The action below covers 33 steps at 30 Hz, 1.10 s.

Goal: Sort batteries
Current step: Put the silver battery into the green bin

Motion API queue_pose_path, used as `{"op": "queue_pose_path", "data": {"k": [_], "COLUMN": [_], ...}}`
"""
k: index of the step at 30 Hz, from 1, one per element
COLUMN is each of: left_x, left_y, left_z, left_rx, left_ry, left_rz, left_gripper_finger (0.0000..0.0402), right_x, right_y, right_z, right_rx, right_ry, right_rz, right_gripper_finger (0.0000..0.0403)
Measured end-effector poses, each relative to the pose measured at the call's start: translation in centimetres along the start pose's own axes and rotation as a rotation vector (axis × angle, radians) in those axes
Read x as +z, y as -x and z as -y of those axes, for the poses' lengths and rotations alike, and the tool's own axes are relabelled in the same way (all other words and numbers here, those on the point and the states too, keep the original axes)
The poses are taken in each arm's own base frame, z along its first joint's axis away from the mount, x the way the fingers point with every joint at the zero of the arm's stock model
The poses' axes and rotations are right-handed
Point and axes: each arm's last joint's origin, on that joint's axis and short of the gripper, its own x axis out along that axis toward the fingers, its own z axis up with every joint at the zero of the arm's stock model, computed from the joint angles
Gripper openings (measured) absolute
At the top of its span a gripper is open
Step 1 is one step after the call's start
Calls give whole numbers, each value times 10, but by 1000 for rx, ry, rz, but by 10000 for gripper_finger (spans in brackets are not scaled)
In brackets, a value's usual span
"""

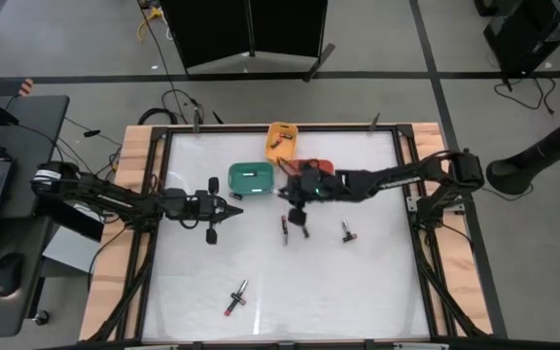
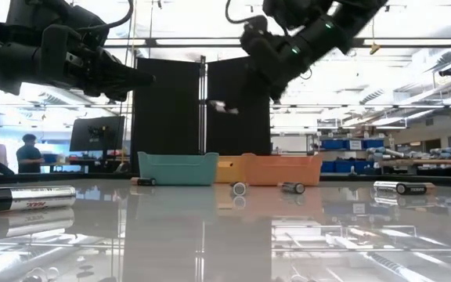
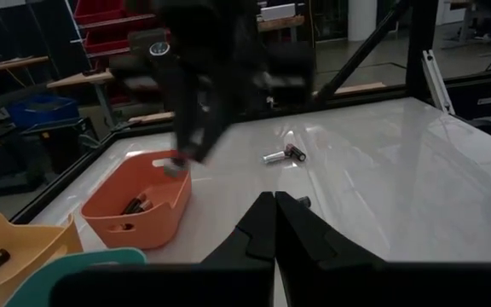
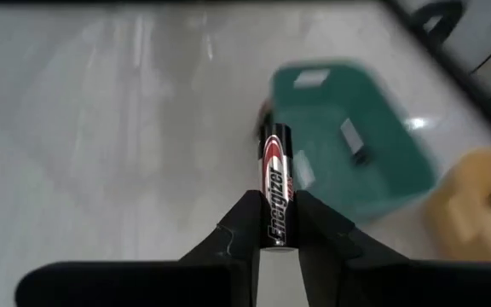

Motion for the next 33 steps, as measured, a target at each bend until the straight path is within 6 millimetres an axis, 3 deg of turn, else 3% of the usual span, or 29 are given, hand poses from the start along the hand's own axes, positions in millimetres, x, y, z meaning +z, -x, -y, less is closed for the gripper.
{"op": "queue_pose_path", "data": {"k": [4,15,24,33], "left_x": [0,2,2,2], "left_y": [0,0,0,0], "left_z": [0,2,2,2], "left_rx": [0,-16,-24,-25], "left_ry": [-1,-5,-9,-10], "left_rz": [1,22,24,25], "left_gripper_finger": [10,10,10,10], "right_x": [22,41,32,20], "right_y": [-8,-90,-141,-156], "right_z": [15,44,56,56], "right_rx": [-37,-96,-106,-88], "right_ry": [-9,9,-2,-11], "right_rz": [30,-165,-255,-292], "right_gripper_finger": [62,62,62,62]}}
